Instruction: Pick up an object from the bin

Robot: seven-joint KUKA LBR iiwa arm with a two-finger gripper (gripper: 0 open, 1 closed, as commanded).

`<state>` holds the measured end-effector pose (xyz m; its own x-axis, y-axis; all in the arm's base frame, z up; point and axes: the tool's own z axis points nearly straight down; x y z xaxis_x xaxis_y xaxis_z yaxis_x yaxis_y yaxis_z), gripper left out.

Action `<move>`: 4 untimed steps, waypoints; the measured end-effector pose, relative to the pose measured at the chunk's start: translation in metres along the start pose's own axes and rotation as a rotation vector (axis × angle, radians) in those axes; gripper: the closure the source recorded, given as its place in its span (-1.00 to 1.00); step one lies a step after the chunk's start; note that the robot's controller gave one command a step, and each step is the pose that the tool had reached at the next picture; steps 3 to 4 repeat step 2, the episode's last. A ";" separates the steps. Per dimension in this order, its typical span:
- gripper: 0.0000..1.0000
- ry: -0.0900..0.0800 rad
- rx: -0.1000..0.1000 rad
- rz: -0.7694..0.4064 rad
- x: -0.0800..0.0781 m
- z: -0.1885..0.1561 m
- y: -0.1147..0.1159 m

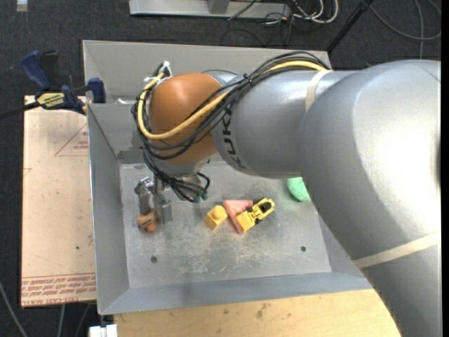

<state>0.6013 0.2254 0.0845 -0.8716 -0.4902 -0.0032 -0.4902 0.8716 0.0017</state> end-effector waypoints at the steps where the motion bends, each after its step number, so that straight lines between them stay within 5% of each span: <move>1: 1.00 0.000 0.000 0.000 0.000 0.000 0.000; 2: 1.00 -0.001 0.001 -0.032 0.012 -0.121 -0.005; 4: 1.00 -0.001 0.001 -0.032 0.012 -0.121 -0.005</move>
Offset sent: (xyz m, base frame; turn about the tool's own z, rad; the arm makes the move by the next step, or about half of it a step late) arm -0.0086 -0.0114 0.1209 -0.0351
